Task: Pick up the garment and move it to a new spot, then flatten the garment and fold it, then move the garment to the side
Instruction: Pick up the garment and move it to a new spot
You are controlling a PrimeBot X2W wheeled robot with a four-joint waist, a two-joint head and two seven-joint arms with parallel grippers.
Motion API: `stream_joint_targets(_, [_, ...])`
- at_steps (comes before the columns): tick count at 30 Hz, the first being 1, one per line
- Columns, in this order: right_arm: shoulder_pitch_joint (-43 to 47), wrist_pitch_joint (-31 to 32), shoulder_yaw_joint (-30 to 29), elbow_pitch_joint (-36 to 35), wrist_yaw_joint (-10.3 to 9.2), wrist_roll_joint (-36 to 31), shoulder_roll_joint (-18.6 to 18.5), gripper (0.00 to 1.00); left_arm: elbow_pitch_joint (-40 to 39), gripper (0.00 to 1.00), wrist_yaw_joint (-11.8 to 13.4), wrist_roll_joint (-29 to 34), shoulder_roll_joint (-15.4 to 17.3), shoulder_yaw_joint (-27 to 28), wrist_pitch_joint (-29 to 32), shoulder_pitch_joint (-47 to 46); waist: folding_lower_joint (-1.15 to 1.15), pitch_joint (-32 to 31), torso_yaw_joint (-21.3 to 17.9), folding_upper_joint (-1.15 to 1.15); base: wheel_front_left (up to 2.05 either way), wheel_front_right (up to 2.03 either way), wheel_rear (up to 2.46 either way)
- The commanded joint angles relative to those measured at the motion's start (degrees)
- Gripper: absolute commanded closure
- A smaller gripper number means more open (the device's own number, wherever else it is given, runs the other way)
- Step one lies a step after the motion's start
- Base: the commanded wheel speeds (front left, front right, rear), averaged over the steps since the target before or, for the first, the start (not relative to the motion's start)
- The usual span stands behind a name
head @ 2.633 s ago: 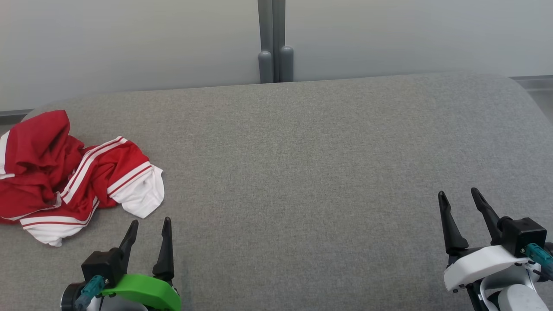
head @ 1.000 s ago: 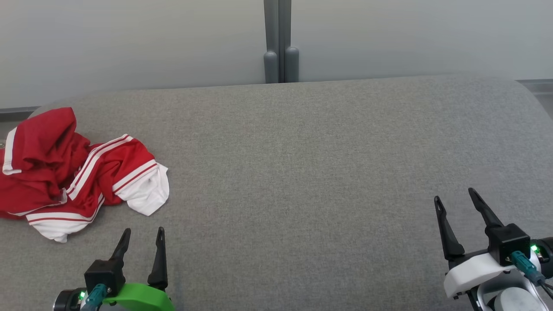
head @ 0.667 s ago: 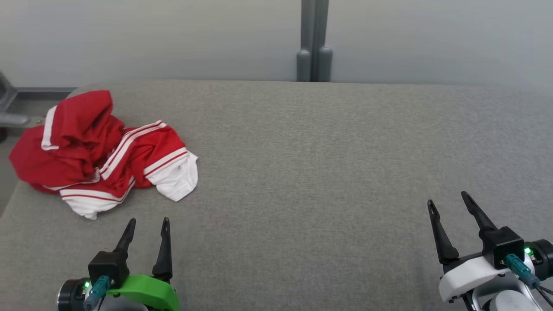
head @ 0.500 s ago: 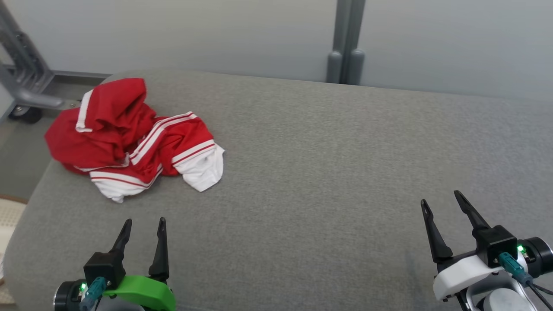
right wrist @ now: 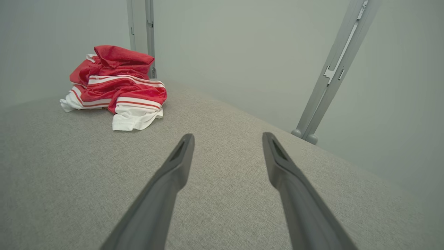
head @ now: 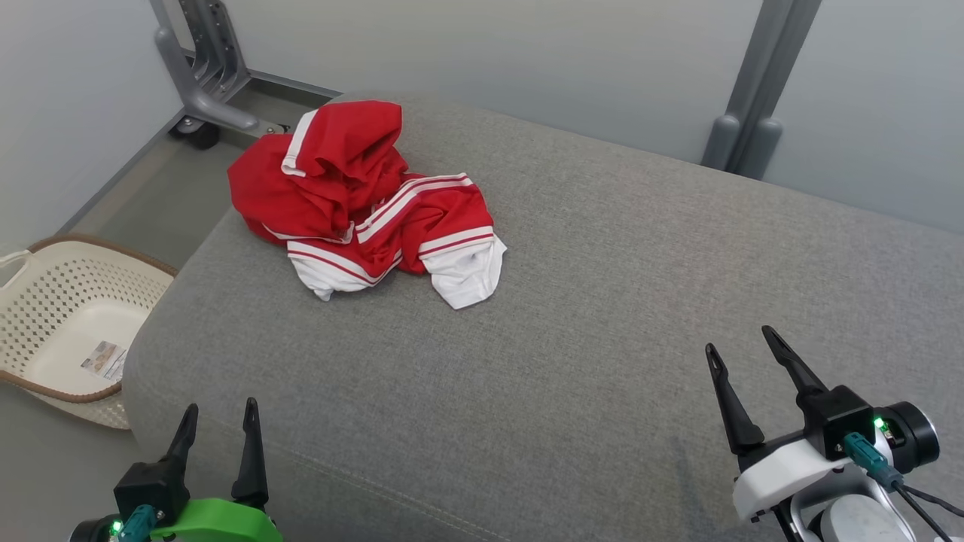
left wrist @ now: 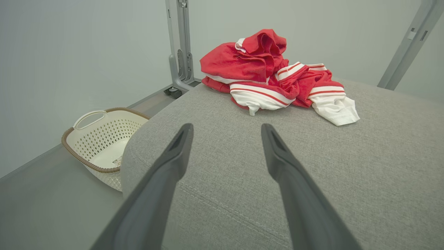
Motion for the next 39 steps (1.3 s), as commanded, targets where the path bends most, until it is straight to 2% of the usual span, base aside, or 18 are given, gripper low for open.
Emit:
stream_joint_targets(1, [0.26, -0.2, 0.07, 0.22, -0.04, 0.56, -0.56, 0.0, -0.24, 0.0, -0.09, -0.29, -0.13, 0.27, 0.0, -0.34, 0.0, 0.28, 0.24, 0.0, 0.0, 0.0, 0.0])
stream_joint_targets(9, [-2.47, -0.2, 0.1, -0.42, -0.04, 0.5, -2.62, 0.0, 0.3, 0.0, -0.28, -4.48, -0.59, 0.13, 0.0, -5.19, 0.0, 5.76, -2.72, 0.0, 0.0, 0.0, 0.0])
stream_joint_targets(13, [-5.37, -0.2, 0.13, -1.13, -0.05, 0.09, -4.48, 0.0, 2.55, 0.0, -0.42, -7.61, -0.7, -1.17, 0.1, -12.61, 0.0, 11.64, -4.57, 0.0, 0.0, 0.0, 0.0])
stream_joint_targets(16, [-7.68, -0.2, 0.48, -1.72, -0.05, -0.12, -5.92, 0.0, 5.45, 0.0, -0.39, -9.32, -0.12, -2.4, 2.66, -20.17, 0.0, 16.67, -5.91, 0.0, 0.0, 0.0, 0.0])
stream_joint_targets(20, [-11.13, -0.2, 1.27, -2.46, -0.04, -0.52, -7.76, 0.0, 9.31, 0.0, -0.43, -11.05, 1.85, -3.58, 7.39, -30.27, 0.0, 23.09, -7.78, 0.0, 0.0, 0.0, 0.0])
stream_joint_targets(25, [-14.37, -0.2, 2.34, -3.12, -0.05, -0.5, -8.94, 0.0, 14.25, 0.0, -0.19, -12.34, 6.11, -2.55, 12.38, -41.48, 0.0, 28.89, -10.27, 0.0, 0.0, 0.0, 0.0])
stream_joint_targets(32, [-16.39, -0.2, 4.04, -3.9, -0.05, -0.04, -8.79, 0.0, 23.24, 0.0, -0.18, -11.55, 12.09, -3.64, 19.27, -52.59, 0.0, 32.89, -13.68, 0.0, 0.0, 0.0, 0.0])
stream_joint_targets(39, [-16.11, -0.17, 5.21, -4.7, -0.05, 0.23, -8.61, 0.0, 32.86, 0.0, -0.32, -13.88, 15.83, -3.43, 25.11, -58.46, 0.0, 35.27, -16.39, 0.0, 0.0, 0.0, 0.0])
